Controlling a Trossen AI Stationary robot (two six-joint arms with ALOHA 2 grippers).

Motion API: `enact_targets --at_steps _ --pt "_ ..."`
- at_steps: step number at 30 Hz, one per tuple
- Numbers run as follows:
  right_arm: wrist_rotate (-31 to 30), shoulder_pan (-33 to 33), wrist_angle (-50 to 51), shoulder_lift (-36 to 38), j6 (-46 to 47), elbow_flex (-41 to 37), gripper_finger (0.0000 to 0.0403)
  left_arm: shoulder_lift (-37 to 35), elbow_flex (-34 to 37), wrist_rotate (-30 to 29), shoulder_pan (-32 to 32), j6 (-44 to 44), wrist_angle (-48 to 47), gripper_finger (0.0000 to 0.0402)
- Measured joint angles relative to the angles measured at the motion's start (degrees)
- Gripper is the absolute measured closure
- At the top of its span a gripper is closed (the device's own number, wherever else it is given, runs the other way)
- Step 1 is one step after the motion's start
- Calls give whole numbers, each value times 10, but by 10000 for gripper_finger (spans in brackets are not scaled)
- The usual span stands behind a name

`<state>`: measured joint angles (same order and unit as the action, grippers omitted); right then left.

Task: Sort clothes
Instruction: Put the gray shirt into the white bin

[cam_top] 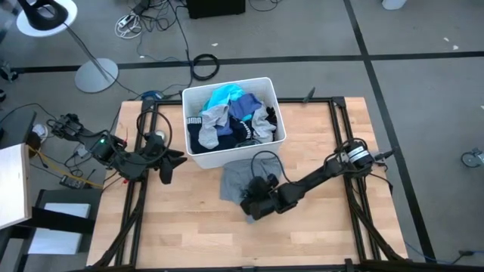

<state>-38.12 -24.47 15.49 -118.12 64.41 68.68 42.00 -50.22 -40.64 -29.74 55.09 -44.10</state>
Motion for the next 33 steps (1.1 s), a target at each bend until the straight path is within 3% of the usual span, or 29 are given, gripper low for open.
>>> enact_targets --at_steps 2,3,8,13,17,22,27,33 --pt "26 3 4 21 -28 -1 352 0 0 0 0 0 0 259" --pt "41 6 6 33 -49 -2 366 0 0 0 0 -1 0 259" --pt "106 22 28 128 -148 -5 367 0 0 -4 0 -5 -5 259" --pt "79 26 90 236 -200 22 367 0 0 -18 0 -5 -5 259" --pt "48 25 158 294 -266 96 367 0 0 -22 0 -6 -5 259" --pt "9 40 229 307 -377 224 367 0 0 -24 0 -6 -5 259" --pt "2 80 227 297 -500 347 367 0 0 -24 0 -6 -5 259" --pt "2 154 203 292 -571 424 367 0 0 -26 0 -6 -6 259"
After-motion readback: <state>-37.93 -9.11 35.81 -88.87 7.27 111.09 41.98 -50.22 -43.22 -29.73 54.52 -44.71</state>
